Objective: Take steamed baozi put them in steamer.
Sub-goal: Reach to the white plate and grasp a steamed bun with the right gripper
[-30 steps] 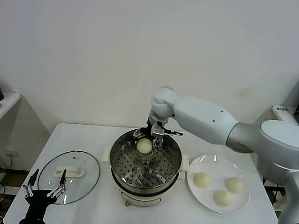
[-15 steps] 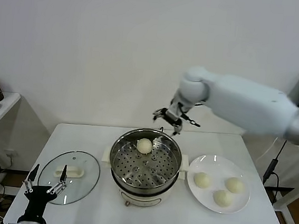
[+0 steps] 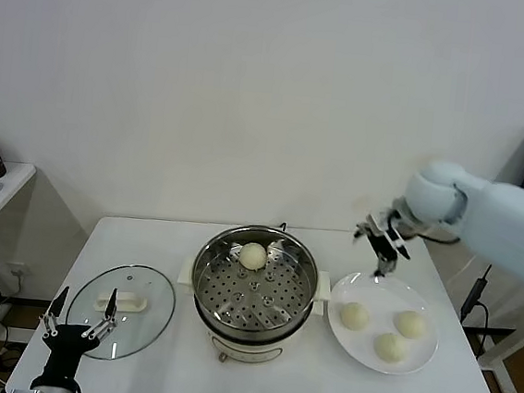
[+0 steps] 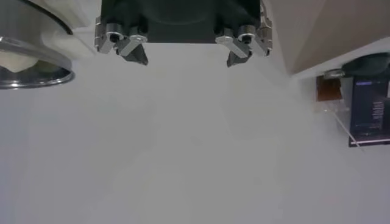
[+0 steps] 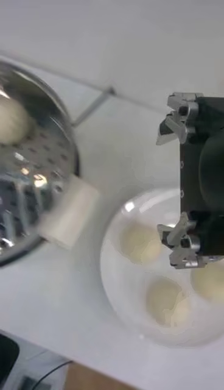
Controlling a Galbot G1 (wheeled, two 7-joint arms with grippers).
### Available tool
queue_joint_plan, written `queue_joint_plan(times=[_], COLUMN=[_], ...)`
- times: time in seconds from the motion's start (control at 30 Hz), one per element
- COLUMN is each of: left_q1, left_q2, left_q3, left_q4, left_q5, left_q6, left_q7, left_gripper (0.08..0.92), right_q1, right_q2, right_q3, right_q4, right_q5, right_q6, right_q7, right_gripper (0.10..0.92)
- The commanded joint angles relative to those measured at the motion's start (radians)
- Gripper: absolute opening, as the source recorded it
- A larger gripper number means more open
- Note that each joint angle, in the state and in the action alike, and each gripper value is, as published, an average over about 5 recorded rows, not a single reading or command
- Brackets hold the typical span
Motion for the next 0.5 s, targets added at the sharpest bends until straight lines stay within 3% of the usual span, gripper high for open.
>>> queue_joint_plan(times=[0.03, 0.5], left_q1=[0.001, 0.014], left_q2=[-0.002, -0.012], left_q3=[-0.005, -0.019], left_q4=[0.006, 0.008], left_q5=[0.006, 0.012], left_q6=[0.001, -0.003], left_q7=[0.001, 0.001], left_gripper=[0.823, 0.823], right_q1=[-0.302, -0.502], right_q2=[-0.100, 0.014], right_q3=[0.176, 0.311], right_q4=[-0.018, -0.113], right_q5=[-0.091, -0.176], right_q6=[-0.077, -0.080], right_q7=[0.010, 0.067], right_gripper=[0.823, 0.823])
